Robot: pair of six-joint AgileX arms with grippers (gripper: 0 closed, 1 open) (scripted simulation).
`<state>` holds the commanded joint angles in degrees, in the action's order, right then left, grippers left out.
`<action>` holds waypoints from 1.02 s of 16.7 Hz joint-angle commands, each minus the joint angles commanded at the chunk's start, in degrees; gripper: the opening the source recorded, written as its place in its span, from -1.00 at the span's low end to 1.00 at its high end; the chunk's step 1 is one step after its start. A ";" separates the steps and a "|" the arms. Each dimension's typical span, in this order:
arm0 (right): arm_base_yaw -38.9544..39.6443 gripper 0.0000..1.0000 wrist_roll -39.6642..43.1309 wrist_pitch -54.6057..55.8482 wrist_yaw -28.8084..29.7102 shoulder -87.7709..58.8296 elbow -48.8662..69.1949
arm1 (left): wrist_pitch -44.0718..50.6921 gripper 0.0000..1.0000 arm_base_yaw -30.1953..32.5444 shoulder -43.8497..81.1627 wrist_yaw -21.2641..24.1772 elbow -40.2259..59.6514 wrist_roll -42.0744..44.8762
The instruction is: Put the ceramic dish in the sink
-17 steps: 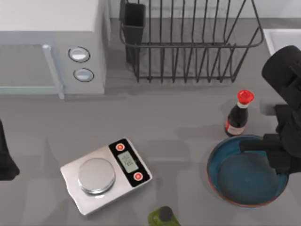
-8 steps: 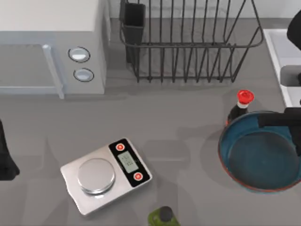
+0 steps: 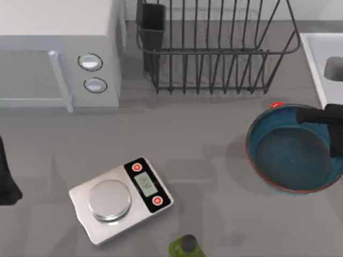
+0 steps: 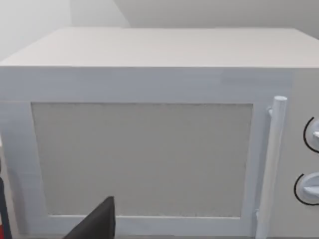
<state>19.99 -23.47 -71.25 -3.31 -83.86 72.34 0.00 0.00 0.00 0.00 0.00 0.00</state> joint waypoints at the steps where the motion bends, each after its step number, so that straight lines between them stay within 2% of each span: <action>1: -1.83 -1.00 0.61 3.38 -1.18 0.18 -0.76 | 0.00 1.00 0.00 0.00 0.00 0.00 0.00; 6: -13.67 -1.00 4.76 28.13 -8.12 0.41 -7.43 | 0.00 1.00 0.00 0.00 0.00 0.00 0.00; 17: -41.03 -1.00 17.63 101.15 -21.66 -2.81 -30.40 | 0.00 1.00 0.00 0.00 0.00 0.00 0.00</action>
<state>-21.04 -5.84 29.90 -24.96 -86.67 41.95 0.00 0.00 0.00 0.00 0.00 0.00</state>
